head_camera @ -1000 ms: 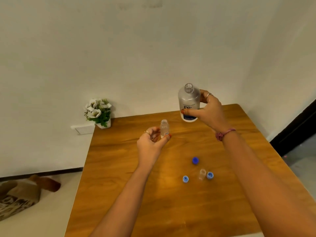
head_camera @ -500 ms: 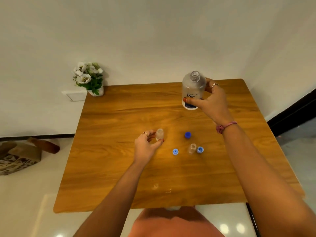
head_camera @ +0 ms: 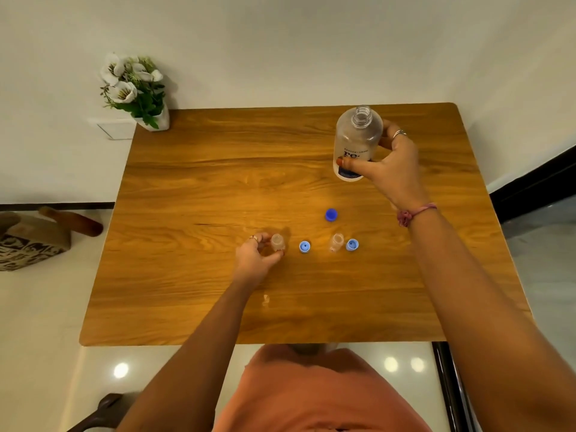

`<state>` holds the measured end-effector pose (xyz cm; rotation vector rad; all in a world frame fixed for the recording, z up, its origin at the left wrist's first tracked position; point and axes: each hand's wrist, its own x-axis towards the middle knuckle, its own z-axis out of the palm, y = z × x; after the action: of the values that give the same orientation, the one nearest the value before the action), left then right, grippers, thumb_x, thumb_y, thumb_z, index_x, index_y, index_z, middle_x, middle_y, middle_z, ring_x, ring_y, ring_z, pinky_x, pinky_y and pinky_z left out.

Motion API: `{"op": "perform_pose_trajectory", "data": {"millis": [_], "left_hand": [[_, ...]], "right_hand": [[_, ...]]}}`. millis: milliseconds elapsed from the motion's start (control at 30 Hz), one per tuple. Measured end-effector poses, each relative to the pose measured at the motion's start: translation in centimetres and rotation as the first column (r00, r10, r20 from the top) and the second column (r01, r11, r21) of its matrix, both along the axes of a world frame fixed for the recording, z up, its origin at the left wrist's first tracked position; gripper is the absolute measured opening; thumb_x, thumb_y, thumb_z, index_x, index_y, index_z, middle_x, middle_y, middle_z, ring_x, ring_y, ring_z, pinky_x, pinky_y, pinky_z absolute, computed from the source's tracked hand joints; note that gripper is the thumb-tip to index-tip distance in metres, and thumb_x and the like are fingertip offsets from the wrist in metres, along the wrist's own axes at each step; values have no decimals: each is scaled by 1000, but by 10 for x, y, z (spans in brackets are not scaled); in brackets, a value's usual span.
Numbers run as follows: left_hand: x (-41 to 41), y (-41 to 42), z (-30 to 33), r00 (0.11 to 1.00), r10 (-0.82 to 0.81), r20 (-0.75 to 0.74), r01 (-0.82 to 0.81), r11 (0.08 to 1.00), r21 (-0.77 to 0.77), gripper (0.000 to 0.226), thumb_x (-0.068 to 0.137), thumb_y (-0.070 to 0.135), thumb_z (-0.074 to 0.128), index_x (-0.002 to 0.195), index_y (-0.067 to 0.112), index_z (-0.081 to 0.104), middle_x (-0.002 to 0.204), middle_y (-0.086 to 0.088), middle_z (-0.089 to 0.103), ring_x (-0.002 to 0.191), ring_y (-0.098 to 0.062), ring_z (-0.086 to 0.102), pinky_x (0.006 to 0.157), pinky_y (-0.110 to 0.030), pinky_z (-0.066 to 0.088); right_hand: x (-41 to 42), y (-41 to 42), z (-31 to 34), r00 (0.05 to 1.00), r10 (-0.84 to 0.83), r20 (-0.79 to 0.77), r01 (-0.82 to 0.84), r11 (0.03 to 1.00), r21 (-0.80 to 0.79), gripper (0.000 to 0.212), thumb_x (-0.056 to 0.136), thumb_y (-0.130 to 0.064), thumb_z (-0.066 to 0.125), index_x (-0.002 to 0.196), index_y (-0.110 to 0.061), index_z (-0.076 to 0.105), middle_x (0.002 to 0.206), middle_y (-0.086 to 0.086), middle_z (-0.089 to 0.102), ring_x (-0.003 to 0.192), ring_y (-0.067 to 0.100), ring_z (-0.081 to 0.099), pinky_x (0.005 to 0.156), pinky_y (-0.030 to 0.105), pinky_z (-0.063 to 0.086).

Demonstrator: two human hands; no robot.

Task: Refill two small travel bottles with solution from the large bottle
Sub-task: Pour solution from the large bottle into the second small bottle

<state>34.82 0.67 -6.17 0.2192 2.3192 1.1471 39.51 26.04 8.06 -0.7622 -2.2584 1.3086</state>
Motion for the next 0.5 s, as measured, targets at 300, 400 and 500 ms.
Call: {"op": "perform_pose_trajectory", "data": {"millis": [300,400,500], "left_hand": [[4,-2,-8,998,-40,-44,39,999,-23,30,75,20,78,99,25,61,100,5,67,98,-13,61,79,-26,49],[3,-2,-11,997,-52,-53,50,998,-44,35,75,22,78,106,20,61,106,1,67,100,-15,61,84,-30,51],[3,-3,-11,997,-61,-48,59,997,-49,57,73,21,80,123,16,54,118,-2,62,107,-14,58,84,-23,46]], "right_hand": [[1,9,-2,1000,5,1,-5,1000,13,78,59,-37,85,126,-17,51,123,-3,57,111,6,49,74,6,41],[3,11,-4,1000,5,5,-5,1000,17,78,60,-37,85,127,-16,50,124,-2,57,113,8,50,77,7,43],[6,12,-6,1000,13,7,-13,1000,5,79,60,-36,85,128,-15,50,125,-1,57,115,10,50,82,15,45]]}}
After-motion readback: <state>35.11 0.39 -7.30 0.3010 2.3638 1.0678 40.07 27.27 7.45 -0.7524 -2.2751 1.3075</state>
